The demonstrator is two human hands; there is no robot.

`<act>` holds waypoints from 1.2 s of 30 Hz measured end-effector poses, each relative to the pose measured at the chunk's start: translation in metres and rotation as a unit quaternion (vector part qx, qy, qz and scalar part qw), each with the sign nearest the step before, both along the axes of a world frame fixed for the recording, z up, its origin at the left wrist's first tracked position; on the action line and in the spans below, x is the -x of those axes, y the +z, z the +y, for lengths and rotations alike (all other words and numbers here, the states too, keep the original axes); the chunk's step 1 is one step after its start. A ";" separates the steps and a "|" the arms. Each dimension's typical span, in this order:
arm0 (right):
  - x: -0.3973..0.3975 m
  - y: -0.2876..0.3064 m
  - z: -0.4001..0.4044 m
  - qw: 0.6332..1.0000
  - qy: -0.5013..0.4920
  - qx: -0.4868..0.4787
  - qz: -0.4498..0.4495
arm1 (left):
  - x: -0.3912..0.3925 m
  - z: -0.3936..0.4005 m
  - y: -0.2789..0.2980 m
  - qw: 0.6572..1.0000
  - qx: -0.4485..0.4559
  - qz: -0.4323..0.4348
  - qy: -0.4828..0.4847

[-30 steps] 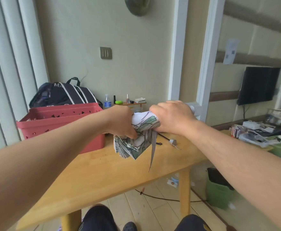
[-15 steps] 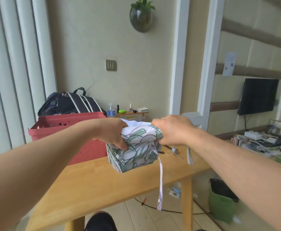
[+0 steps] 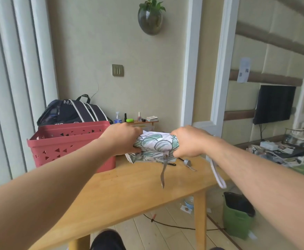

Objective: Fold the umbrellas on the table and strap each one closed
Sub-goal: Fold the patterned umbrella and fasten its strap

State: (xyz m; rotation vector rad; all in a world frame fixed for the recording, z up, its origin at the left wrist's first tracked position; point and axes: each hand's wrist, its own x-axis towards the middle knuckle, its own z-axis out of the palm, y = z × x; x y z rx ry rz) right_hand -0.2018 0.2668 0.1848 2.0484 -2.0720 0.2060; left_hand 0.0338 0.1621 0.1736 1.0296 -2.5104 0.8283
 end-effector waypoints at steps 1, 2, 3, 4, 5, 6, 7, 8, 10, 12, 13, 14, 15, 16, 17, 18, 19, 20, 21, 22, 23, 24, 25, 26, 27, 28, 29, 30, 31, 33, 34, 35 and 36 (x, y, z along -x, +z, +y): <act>-0.001 -0.001 -0.001 1.000 0.007 -0.002 -0.011 | 0.000 0.000 0.001 1.000 -0.003 0.006 -0.008; -0.001 -0.001 -0.003 1.000 0.011 0.002 -0.018 | 0.000 0.001 0.001 1.000 -0.005 0.011 -0.011; -0.002 -0.002 -0.004 1.000 0.013 0.012 -0.021 | 0.000 0.002 0.002 1.000 -0.008 0.016 -0.007; -0.003 -0.001 -0.005 1.000 0.013 0.022 -0.013 | -0.001 0.003 0.003 1.000 -0.010 0.020 0.001; -0.004 0.000 -0.006 0.999 0.017 0.029 0.006 | -0.001 0.004 0.004 1.000 -0.015 0.025 0.012; -0.006 0.003 -0.007 0.998 0.028 0.032 0.035 | -0.002 0.005 0.004 0.999 -0.019 0.029 0.022; -0.011 0.006 -0.007 0.997 0.049 0.034 0.048 | -0.001 0.007 0.004 0.999 -0.024 0.035 0.030; -0.020 0.010 -0.008 0.996 0.074 0.042 0.037 | 0.000 0.009 0.004 0.998 -0.028 0.041 0.036; -0.039 0.019 -0.012 0.991 0.116 0.066 -0.015 | 0.004 0.014 0.005 0.998 -0.030 0.047 0.042; -0.050 0.024 -0.017 0.989 0.124 0.072 0.017 | 0.009 0.020 0.008 0.998 -0.035 0.039 0.043; -0.049 0.023 -0.020 0.990 0.115 0.060 0.048 | 0.011 0.022 0.010 0.998 -0.042 0.036 0.043; -0.045 0.023 -0.021 0.991 0.102 0.048 0.069 | 0.012 0.023 0.011 0.997 -0.053 0.035 0.046; -0.038 0.022 -0.021 0.992 0.092 0.047 0.078 | 0.012 0.023 0.012 0.996 -0.069 0.037 0.049; -0.031 0.022 -0.020 0.991 0.089 0.055 0.086 | 0.011 0.023 0.012 0.994 -0.086 0.041 0.053; -0.024 0.022 -0.019 0.989 0.094 0.066 0.096 | 0.010 0.023 0.013 0.992 -0.102 0.048 0.053; -0.018 0.022 -0.017 0.986 0.101 0.073 0.107 | 0.009 0.022 0.013 0.990 -0.116 0.056 0.050; -0.012 0.021 -0.015 0.984 0.111 0.077 0.119 | 0.009 0.021 0.012 0.989 -0.126 0.063 0.044; -0.007 0.020 -0.012 0.981 0.118 0.080 0.128 | 0.008 0.019 0.011 0.988 -0.135 0.068 0.038; -0.002 0.018 -0.010 0.980 0.124 0.082 0.136 | 0.008 0.018 0.011 0.987 -0.144 0.071 0.029; 0.002 0.017 -0.007 0.978 0.127 0.084 0.141 | 0.008 0.018 0.011 0.984 -0.157 0.077 0.023; 0.007 0.016 -0.006 0.977 0.131 0.089 0.143 | 0.008 0.018 0.011 0.982 -0.169 0.083 0.019; 0.010 0.016 -0.005 0.976 0.134 0.092 0.142 | 0.007 0.018 0.011 0.979 -0.180 0.090 0.018; 0.012 0.015 -0.004 0.976 0.137 0.092 0.142 | 0.006 0.018 0.010 0.977 -0.192 0.095 0.020; 0.014 0.015 -0.003 0.977 0.138 0.088 0.140 | 0.005 0.018 0.010 0.974 -0.204 0.098 0.022; 0.015 0.014 -0.003 0.976 0.143 0.084 0.138 | 0.003 0.016 0.011 0.971 -0.217 0.101 0.023; 0.016 0.014 -0.002 0.976 0.149 0.080 0.137 | 0.000 0.014 0.011 0.967 -0.232 0.105 0.025; 0.016 0.013 -0.003 0.975 0.158 0.078 0.139 | -0.004 0.012 0.013 0.963 -0.244 0.108 0.024; 0.014 0.012 -0.002 0.973 0.164 0.074 0.142 | -0.007 0.010 0.014 0.961 -0.253 0.108 0.025; 0.013 0.011 -0.004 0.972 0.168 0.072 0.144 | -0.011 0.008 0.015 0.961 -0.256 0.104 0.026; 0.006 0.012 -0.006 0.971 0.168 0.071 0.154 | -0.018 0.007 0.016 0.959 -0.265 0.098 0.031; 0.003 0.013 -0.006 0.971 0.164 0.073 0.158 | -0.020 0.006 0.016 0.956 -0.273 0.099 0.031; -0.001 0.014 -0.007 0.972 0.159 0.077 0.156 | -0.022 0.005 0.015 0.953 -0.284 0.101 0.029; -0.004 0.014 -0.007 0.975 0.150 0.082 0.142 | -0.023 0.006 0.014 0.949 -0.298 0.103 0.028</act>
